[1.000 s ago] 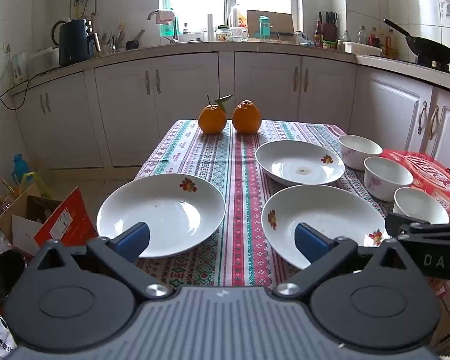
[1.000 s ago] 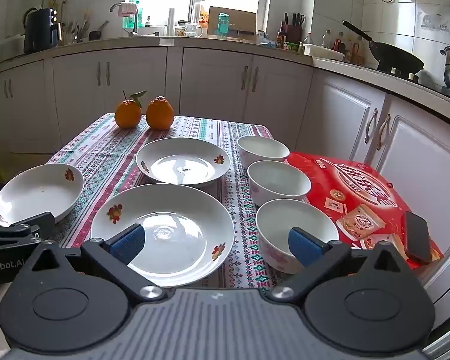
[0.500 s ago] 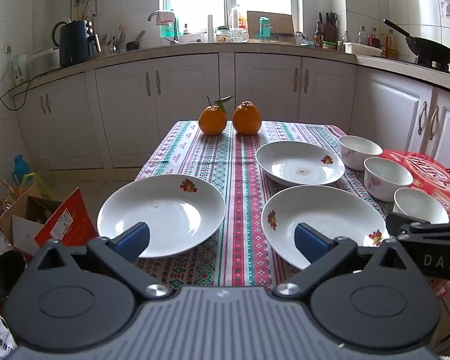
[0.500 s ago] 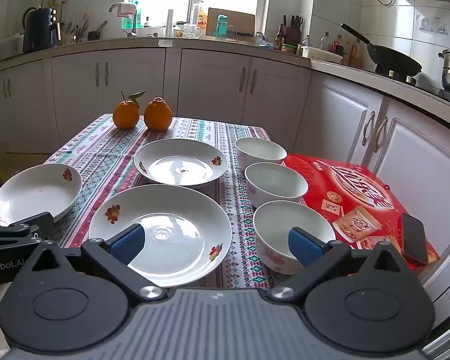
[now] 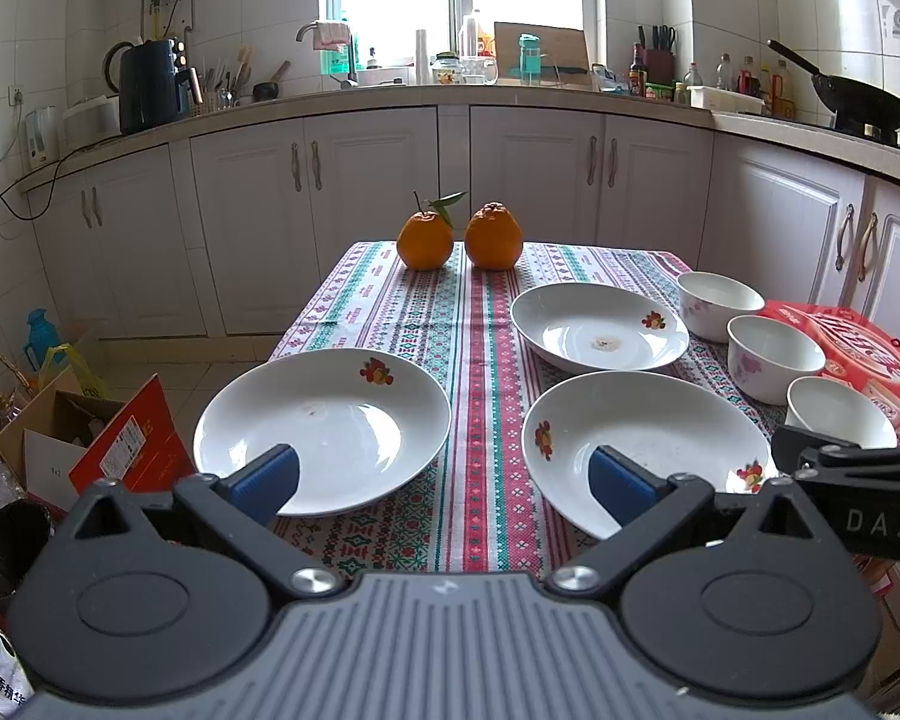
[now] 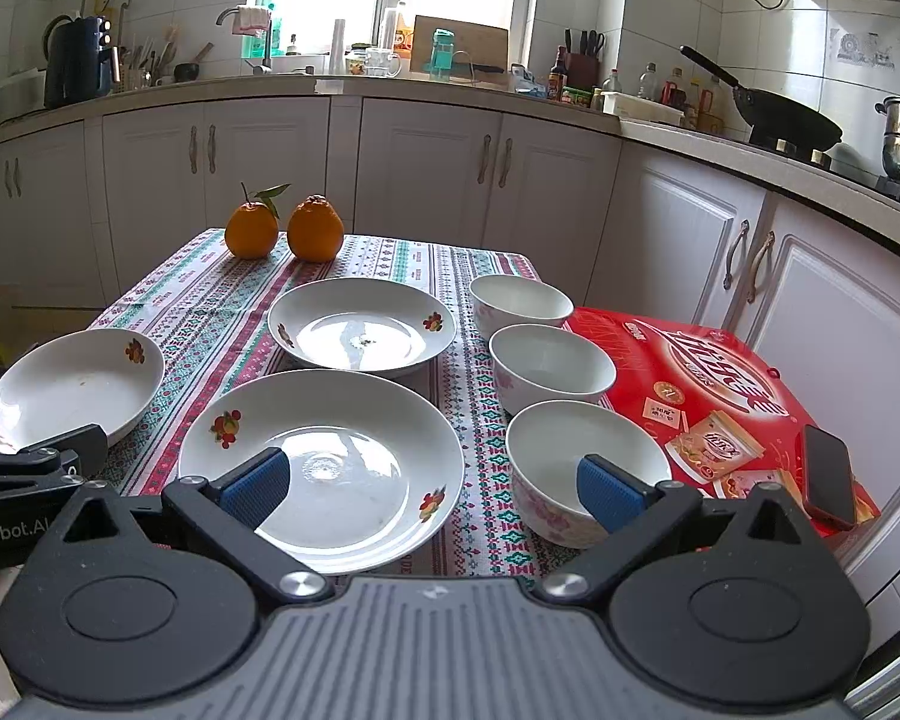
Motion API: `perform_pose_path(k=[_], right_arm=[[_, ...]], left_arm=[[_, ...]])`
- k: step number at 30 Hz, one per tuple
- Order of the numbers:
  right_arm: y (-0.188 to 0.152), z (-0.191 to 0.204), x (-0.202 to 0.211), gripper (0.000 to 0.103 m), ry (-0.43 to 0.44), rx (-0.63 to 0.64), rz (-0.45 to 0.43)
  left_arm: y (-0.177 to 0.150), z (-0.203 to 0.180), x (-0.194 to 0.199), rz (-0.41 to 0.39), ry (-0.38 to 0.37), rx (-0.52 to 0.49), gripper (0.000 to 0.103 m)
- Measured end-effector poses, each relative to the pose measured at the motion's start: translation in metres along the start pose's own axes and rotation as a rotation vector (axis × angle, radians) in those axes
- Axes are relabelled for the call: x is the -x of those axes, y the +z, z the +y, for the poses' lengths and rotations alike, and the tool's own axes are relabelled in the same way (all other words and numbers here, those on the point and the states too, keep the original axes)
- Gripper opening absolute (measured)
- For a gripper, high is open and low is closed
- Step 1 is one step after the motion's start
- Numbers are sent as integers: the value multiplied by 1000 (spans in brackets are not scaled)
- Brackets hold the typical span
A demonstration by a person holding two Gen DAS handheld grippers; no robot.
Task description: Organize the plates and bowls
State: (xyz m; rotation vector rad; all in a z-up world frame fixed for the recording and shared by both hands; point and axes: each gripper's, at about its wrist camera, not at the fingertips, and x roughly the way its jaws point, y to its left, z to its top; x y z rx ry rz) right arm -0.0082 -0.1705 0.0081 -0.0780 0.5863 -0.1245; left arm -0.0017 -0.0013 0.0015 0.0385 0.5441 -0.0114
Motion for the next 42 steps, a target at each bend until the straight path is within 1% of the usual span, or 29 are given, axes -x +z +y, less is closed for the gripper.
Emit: perform_pose_path(k=[42], right_arm=[[0, 0, 0, 103, -10, -3, -2]], left_arm=[[0, 0, 0, 3, -4, 4, 102]])
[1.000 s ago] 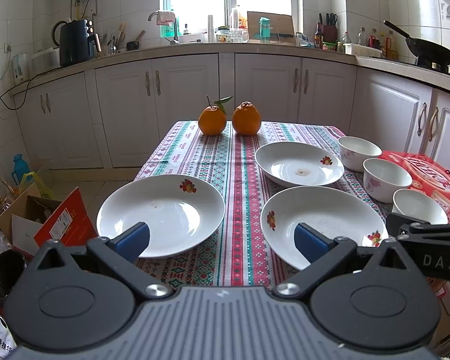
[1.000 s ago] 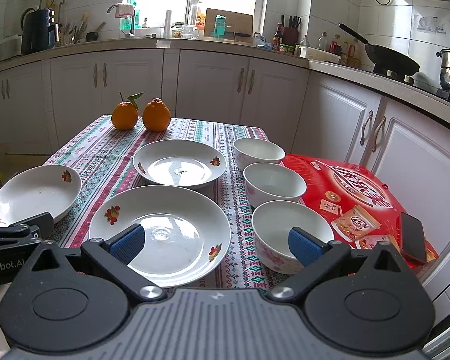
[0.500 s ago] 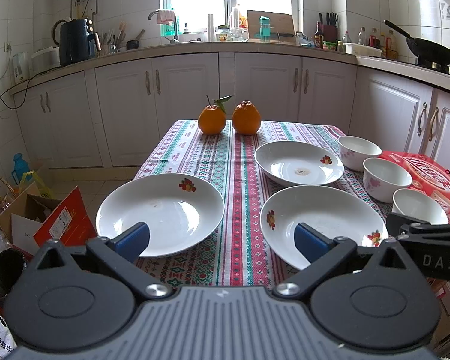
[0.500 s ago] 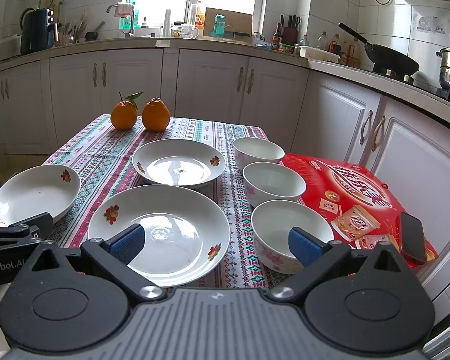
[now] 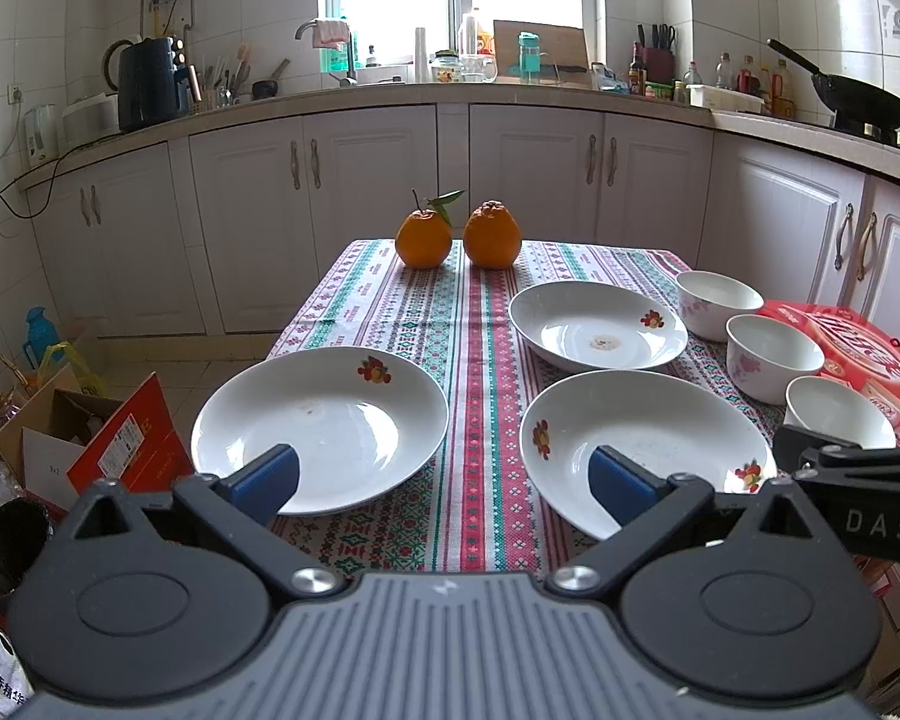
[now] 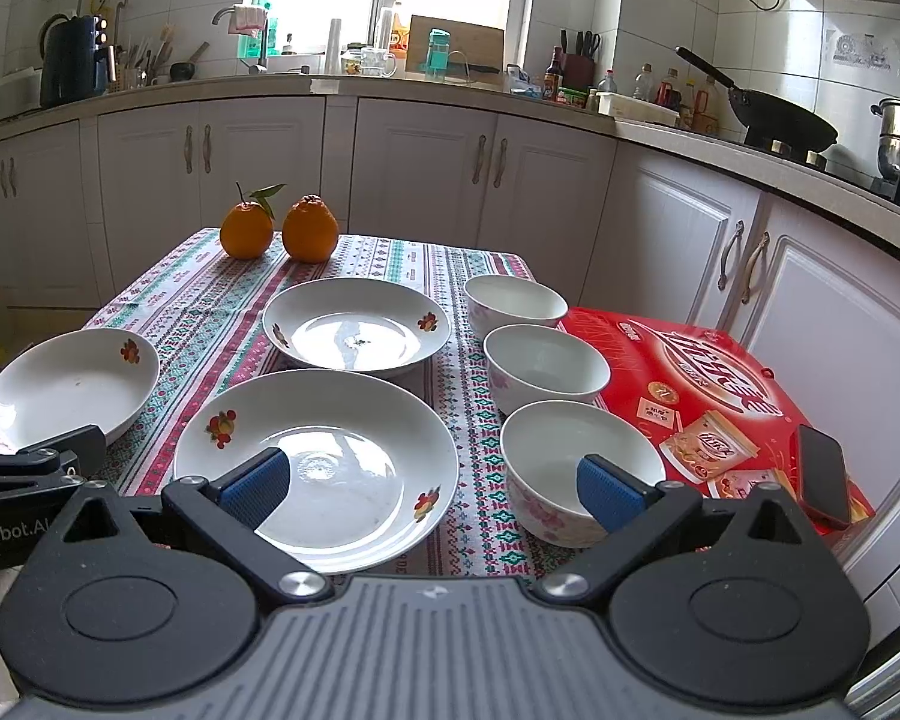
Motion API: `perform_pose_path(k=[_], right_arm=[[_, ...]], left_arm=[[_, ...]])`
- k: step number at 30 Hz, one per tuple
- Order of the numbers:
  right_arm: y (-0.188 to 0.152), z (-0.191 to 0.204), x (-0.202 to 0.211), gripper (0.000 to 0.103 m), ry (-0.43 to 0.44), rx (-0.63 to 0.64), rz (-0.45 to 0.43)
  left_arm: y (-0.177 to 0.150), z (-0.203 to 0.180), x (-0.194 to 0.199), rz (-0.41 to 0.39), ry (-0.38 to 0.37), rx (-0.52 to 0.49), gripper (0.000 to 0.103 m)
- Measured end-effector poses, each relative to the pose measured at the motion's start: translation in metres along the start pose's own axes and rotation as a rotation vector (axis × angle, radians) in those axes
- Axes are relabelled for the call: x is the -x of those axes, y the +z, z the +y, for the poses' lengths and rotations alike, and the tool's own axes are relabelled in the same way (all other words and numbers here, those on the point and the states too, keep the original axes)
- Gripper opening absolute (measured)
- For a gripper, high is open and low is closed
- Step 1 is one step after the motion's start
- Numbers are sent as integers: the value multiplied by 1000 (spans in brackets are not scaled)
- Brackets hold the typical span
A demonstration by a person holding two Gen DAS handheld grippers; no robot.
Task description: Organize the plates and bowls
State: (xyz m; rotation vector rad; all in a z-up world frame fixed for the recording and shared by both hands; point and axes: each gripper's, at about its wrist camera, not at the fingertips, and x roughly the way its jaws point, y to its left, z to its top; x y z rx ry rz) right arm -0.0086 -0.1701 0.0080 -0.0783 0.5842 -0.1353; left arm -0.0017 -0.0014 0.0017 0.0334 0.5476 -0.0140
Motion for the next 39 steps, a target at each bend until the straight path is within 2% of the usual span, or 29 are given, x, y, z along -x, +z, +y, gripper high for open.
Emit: perform_pose_path(k=[18, 29, 39], right_arm=[[2, 2, -5, 103, 8, 8, 10], [16, 0, -25, 103, 77, 13, 21], [38, 1, -46, 103, 146, 42, 7]], left_arm=[[0, 1, -6, 12, -4, 0, 102], [12, 8, -21, 37, -52, -15, 102], [19, 28, -37, 6, -13, -53, 102]])
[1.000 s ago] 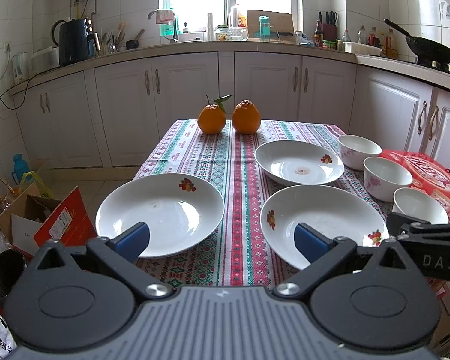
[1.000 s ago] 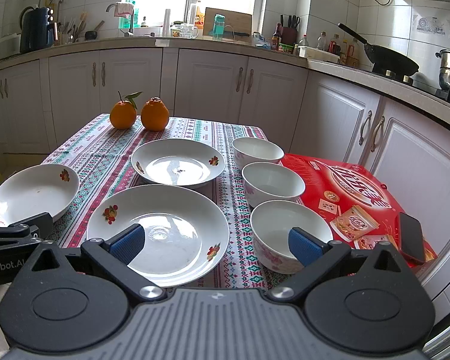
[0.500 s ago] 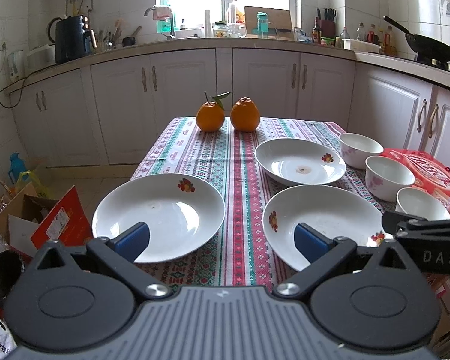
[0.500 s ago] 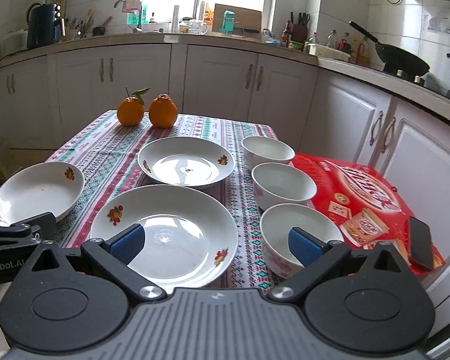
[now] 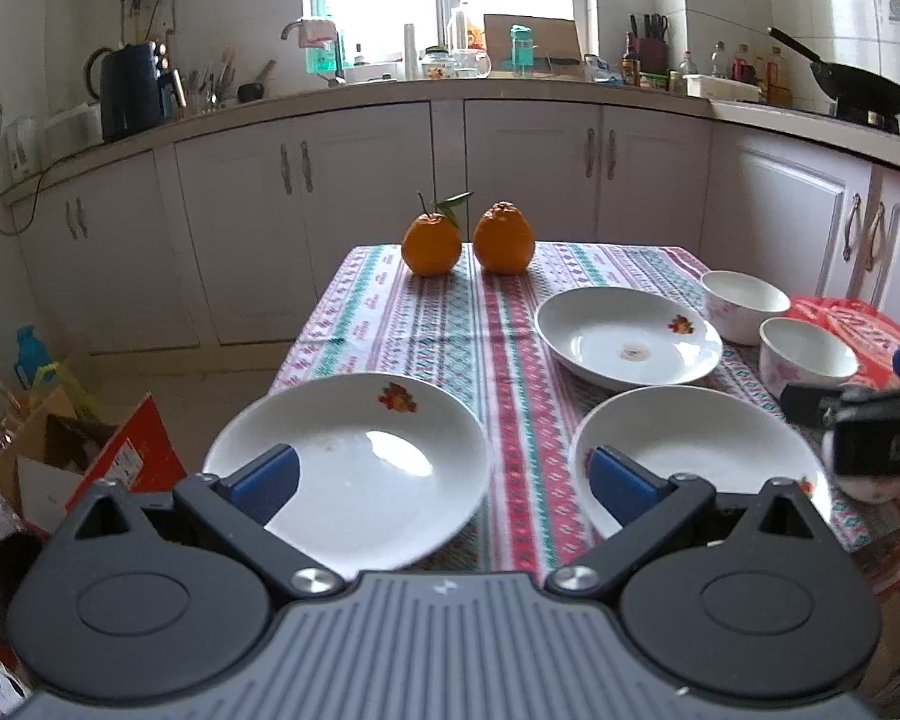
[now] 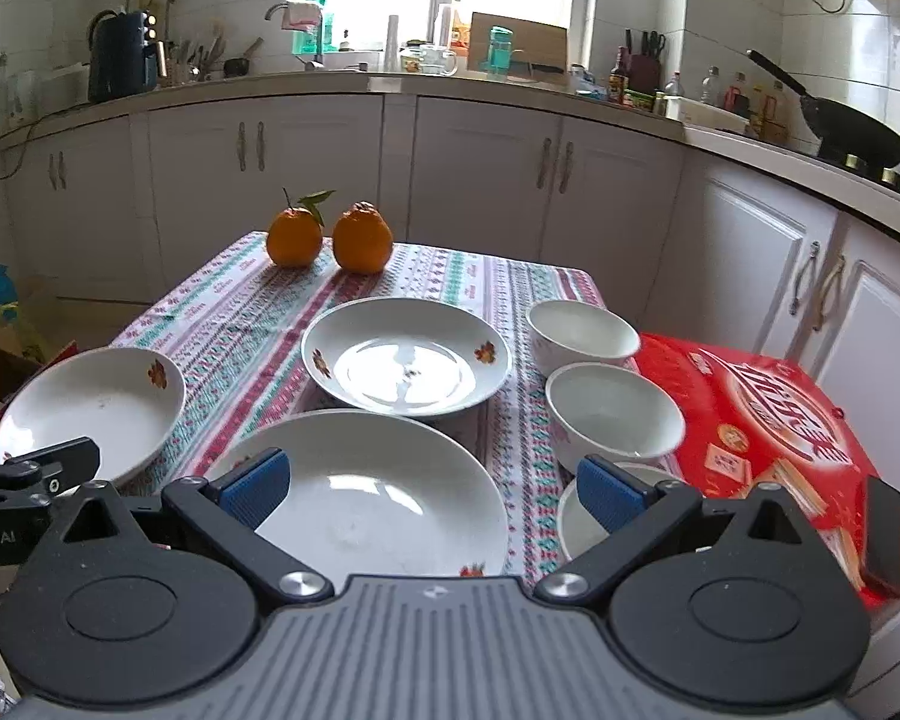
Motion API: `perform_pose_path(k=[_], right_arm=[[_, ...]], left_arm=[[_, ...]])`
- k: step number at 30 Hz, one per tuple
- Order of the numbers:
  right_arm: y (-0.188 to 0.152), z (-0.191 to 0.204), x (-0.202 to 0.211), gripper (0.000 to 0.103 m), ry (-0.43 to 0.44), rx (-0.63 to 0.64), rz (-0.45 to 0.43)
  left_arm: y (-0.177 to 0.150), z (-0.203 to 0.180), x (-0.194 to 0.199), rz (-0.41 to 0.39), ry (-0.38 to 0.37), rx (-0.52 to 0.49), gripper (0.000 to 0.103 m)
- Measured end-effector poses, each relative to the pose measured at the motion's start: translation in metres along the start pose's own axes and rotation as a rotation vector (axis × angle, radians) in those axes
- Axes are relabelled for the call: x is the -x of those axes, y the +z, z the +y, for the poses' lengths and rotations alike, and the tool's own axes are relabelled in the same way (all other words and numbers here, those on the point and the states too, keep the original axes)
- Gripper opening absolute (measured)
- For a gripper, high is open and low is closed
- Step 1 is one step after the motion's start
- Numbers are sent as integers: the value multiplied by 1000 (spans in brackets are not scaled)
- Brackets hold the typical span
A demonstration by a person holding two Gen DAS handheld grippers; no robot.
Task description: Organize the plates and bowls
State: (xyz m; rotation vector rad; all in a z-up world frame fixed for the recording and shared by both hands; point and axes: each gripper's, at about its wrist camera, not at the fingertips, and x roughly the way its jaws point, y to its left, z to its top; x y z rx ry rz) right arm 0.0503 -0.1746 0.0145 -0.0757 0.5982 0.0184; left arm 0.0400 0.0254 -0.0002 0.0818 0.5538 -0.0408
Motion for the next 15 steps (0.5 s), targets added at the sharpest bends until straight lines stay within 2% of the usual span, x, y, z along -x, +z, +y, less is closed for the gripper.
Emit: perform_pose_path(k=[4, 9, 15], right_arm=[[10, 4, -9, 103, 34, 21, -20], [24, 16, -21, 103, 138, 56, -34], [37, 38, -39, 103, 255, 102, -24]], left_arm=[[-2, 13, -4, -35, -1, -22, 102], [-8, 34, -6, -99, 24, -47, 102], [-13, 68, -18, 13, -57, -6, 102]])
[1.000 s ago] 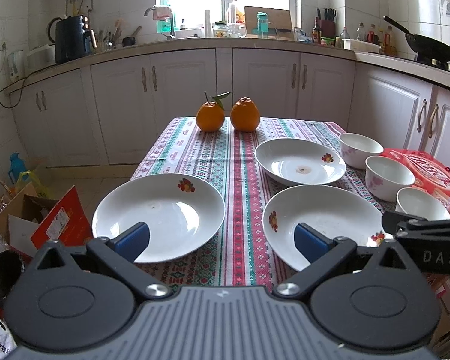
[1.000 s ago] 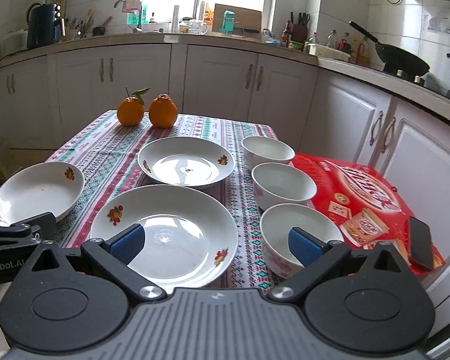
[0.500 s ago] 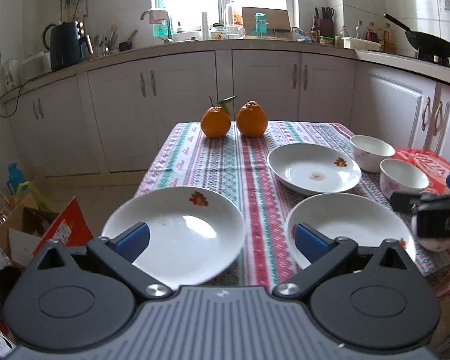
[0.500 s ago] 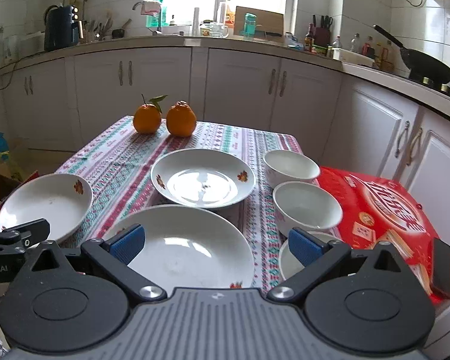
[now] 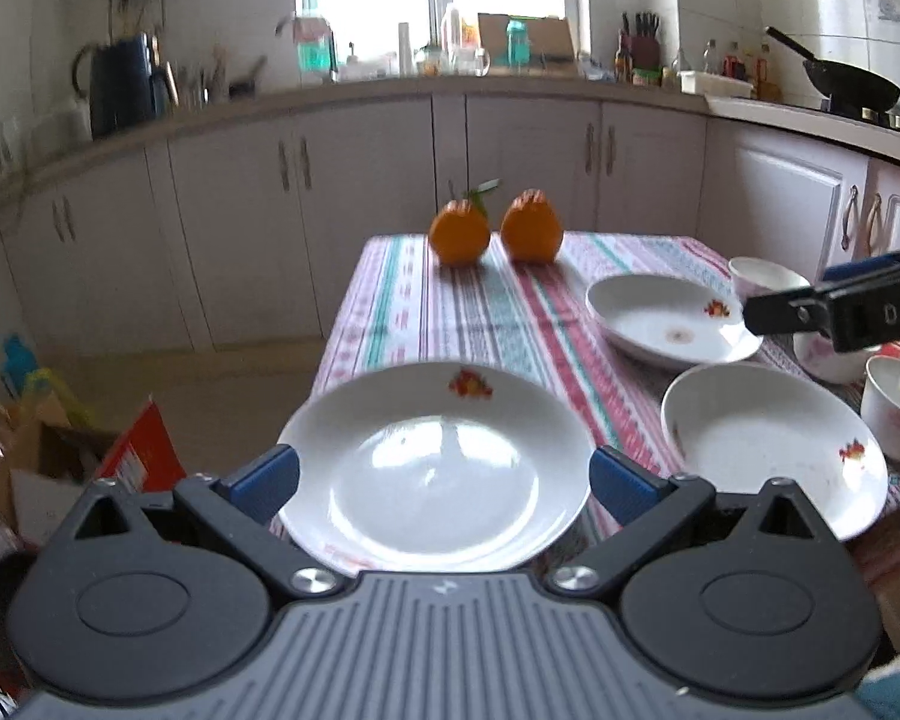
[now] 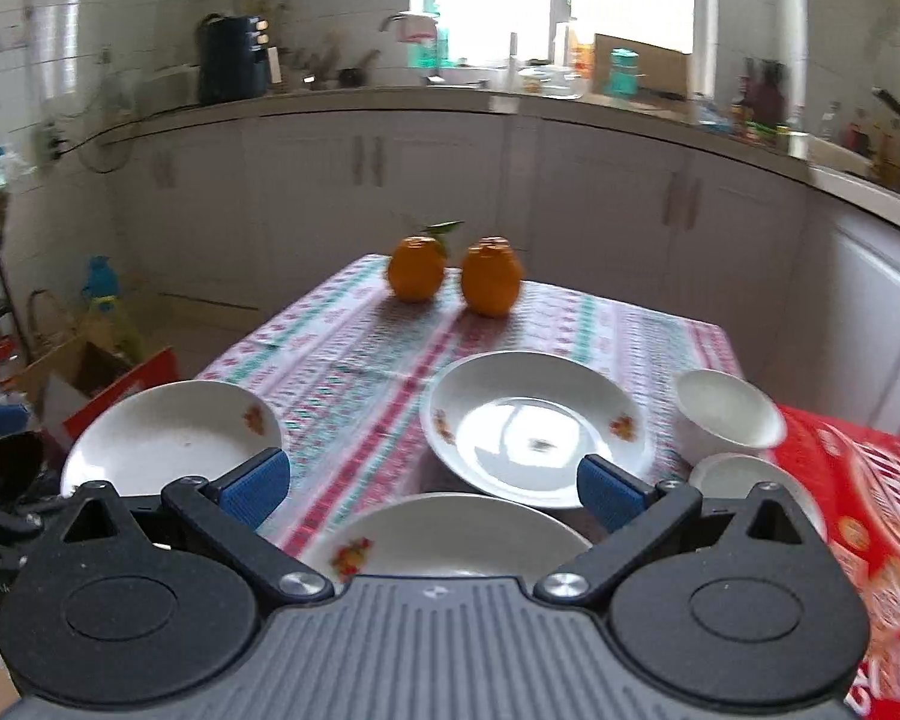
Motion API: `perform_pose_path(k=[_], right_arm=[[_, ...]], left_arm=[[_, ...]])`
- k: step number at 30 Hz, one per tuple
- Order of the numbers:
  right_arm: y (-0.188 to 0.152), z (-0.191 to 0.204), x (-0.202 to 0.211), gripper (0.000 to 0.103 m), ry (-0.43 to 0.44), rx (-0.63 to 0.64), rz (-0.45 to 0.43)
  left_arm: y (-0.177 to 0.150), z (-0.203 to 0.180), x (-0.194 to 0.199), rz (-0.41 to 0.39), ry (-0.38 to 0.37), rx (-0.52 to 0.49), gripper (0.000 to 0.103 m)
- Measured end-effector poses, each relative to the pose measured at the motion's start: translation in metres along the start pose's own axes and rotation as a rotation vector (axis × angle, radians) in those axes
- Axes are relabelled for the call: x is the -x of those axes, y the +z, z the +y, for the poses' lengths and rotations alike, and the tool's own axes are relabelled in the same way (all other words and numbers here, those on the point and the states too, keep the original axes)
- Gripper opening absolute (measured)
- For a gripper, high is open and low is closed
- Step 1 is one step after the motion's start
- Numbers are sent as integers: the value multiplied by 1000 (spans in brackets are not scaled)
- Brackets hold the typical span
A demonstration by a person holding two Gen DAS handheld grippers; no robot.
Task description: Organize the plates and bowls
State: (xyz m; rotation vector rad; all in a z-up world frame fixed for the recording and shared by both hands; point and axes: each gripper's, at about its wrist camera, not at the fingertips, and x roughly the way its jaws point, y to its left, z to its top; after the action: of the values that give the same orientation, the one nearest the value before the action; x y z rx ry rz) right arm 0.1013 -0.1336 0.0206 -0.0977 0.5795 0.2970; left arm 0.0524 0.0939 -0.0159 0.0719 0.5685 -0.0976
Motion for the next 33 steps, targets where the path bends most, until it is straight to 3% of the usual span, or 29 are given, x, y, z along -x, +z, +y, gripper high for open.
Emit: perform_pose_path(k=[6, 22, 33], right_arm=[[10, 13, -28, 103, 153, 4, 47], [35, 51, -118, 103, 351, 106, 223], [50, 57, -171, 103, 474, 115, 389]], left_arm=[[-15, 24, -10, 70, -35, 33, 102], [-33, 52, -36, 192, -224, -85, 102], [-31, 57, -53, 184, -268, -144, 102]])
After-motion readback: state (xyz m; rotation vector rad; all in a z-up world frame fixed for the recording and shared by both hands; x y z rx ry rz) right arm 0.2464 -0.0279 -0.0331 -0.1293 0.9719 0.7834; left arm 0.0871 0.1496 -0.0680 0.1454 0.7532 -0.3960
